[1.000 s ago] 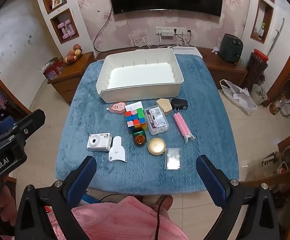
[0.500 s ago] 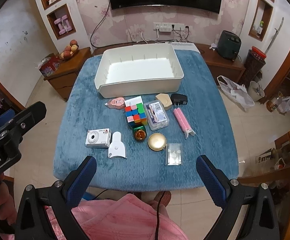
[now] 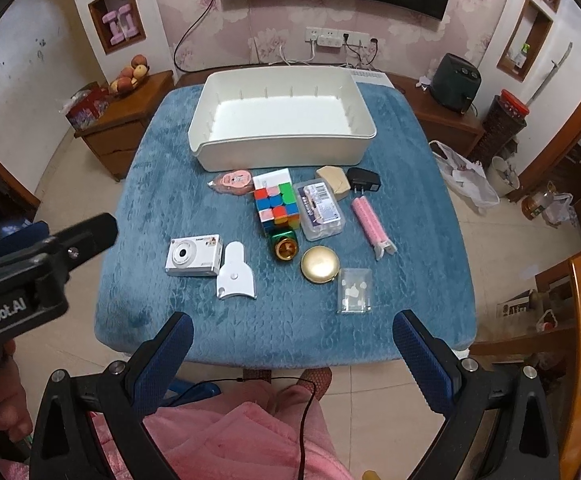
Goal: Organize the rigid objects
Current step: 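Move both tools toward the items on the table, then grasp the white plastic piece with the left tool while the right tool grasps the clear square box, then lift both held items and carry them over the white bin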
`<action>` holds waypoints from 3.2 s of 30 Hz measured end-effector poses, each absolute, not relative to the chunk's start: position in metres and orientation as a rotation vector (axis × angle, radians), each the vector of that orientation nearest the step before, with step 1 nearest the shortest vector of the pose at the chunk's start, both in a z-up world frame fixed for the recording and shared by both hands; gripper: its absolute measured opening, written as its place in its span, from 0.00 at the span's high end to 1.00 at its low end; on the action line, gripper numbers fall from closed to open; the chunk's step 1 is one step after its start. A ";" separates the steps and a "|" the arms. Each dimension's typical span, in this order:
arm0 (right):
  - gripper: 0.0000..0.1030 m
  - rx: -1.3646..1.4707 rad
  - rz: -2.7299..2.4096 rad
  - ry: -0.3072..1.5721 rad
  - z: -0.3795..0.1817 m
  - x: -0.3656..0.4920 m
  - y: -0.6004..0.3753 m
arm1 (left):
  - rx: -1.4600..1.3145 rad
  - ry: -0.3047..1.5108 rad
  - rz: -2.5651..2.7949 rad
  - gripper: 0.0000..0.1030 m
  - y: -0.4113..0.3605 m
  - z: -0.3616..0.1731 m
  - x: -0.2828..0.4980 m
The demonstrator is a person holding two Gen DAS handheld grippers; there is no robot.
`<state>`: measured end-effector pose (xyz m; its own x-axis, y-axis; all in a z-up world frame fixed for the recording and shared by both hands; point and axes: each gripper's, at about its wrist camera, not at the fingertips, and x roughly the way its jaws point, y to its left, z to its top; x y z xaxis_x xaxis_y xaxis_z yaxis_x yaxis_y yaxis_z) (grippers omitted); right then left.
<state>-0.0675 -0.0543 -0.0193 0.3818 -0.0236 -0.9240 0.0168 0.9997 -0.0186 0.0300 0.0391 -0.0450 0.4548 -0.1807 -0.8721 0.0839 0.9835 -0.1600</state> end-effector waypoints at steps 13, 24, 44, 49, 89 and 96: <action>0.06 0.004 -0.081 1.192 -0.038 -0.063 -0.056 | -0.174 1.296 -0.266 0.04 0.041 -0.083 0.045; 0.06 0.184 -0.097 1.329 -0.083 -0.034 -0.108 | -0.153 1.456 -0.257 0.04 0.015 -0.118 0.071; 0.15 0.315 0.004 1.760 -0.200 0.035 -0.172 | -0.251 1.839 0.064 0.06 -0.023 -0.234 0.126; 0.19 0.324 0.040 1.842 -0.223 0.043 -0.171 | -0.282 1.882 0.127 0.09 -0.017 -0.255 0.124; 0.50 0.401 0.060 1.911 -0.230 0.053 -0.207 | -0.478 1.914 0.185 0.40 0.055 -0.253 0.083; 0.51 0.450 0.039 1.846 -0.207 0.033 -0.190 | -0.432 1.885 0.105 0.40 0.081 -0.219 0.051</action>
